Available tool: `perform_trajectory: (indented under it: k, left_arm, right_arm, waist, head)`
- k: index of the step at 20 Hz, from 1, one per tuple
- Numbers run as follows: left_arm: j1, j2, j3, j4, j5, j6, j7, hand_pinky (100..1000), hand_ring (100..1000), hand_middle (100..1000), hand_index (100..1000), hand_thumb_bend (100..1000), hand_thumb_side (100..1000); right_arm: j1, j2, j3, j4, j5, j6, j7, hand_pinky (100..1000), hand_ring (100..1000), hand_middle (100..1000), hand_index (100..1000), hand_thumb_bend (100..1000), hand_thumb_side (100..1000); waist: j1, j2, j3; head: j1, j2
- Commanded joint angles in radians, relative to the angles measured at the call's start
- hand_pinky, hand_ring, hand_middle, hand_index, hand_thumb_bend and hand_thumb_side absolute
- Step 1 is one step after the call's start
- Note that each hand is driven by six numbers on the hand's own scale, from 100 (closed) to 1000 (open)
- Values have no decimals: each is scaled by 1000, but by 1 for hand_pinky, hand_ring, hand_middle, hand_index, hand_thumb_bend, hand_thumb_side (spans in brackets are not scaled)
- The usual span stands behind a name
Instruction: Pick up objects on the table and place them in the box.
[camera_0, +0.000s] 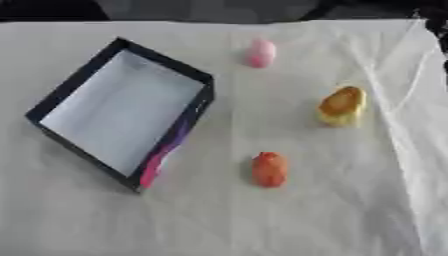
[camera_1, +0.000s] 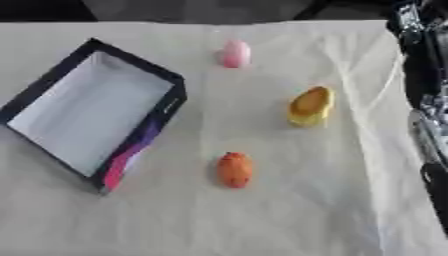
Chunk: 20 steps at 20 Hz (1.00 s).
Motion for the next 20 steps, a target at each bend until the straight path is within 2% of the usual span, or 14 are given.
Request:
perform_trajectory:
  k: [1,7,11,13,17,20]
  left_arm:
    - [-6,15,11,-9,3,-1,-3,849,735,792,907,179,693]
    - [-6,16,11,-8,3,-1,-3,849,735,792,907,178,693]
    - [-5,19,10,-7,2,0,-4,849,735,792,907,176,694]
    - [-3,21,11,-7,1,0,-4,849,735,792,907,176,693]
    - [-1,27,10,-6,-1,0,-4,849,734,792,907,174,694]
    - [2,32,10,-4,-3,0,-5,849,734,792,907,173,694]
  right_arm:
    - [-10,-29,-7,-20,4,-5,3,973,874,976,956,100,757]
    - [-8,-44,-4,-22,10,-7,8,972,875,976,955,100,747]
    - [-9,-109,2,-33,50,-17,54,967,884,973,952,100,704]
    - [-12,-165,4,-45,112,-28,114,957,892,964,945,100,682]
    - [-28,-295,8,-66,310,-77,275,937,891,939,924,100,614]
    - [-42,-379,19,-71,395,-111,325,925,886,922,912,100,570]
  waist:
    - [-8,-15,1]
    - [-8,-13,0]
    - [-10,-14,-1]
    - [-12,-15,-2]
    - [-15,-18,-7]
    - [-18,-20,-10]
  head:
    - [0,-1]
    - [2,-1]
    - [3,-1]
    - [5,-1]
    - [9,-1]
    - [12,-1]
